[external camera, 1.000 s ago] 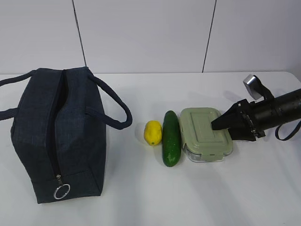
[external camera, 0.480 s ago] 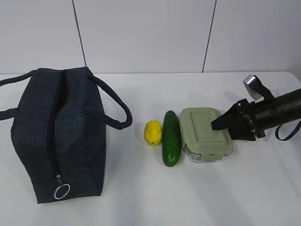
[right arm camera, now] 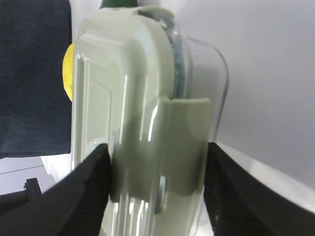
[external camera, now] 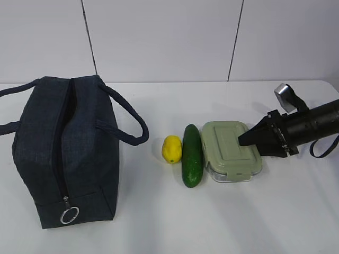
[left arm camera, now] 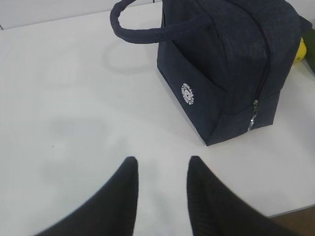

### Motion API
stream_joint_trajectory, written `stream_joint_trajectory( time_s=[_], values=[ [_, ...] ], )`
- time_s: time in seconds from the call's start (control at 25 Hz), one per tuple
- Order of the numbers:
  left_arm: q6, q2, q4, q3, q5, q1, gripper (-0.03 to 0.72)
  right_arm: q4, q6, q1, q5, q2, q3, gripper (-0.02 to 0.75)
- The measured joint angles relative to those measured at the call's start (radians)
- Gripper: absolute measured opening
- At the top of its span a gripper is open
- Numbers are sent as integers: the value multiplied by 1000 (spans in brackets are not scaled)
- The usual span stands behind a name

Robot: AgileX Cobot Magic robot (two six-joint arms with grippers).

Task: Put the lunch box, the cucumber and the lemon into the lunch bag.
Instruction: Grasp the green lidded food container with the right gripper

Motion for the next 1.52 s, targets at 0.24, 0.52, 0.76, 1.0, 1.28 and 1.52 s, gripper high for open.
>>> stream_joint_trajectory(
  time_s=[0.24, 0.52, 0.76, 1.0, 1.28, 1.52],
  values=[
    [0, 0, 0, 0, 0, 0, 243, 4, 4, 0, 0, 0, 0, 399],
    [0, 0, 0, 0, 0, 0, 243, 4, 6, 0, 0, 0, 0, 399],
    [0, 0, 0, 0, 0, 0, 243, 4, 8, 0, 0, 0, 0, 398],
    [0, 0, 0, 0, 0, 0, 243, 4, 15, 0, 0, 0, 0, 396],
    [0, 0, 0, 0, 0, 0, 243, 4, 28, 0, 2, 0, 0, 377],
    [0, 0, 0, 0, 0, 0, 243, 4, 32, 0, 2, 0, 0, 376]
  ],
)
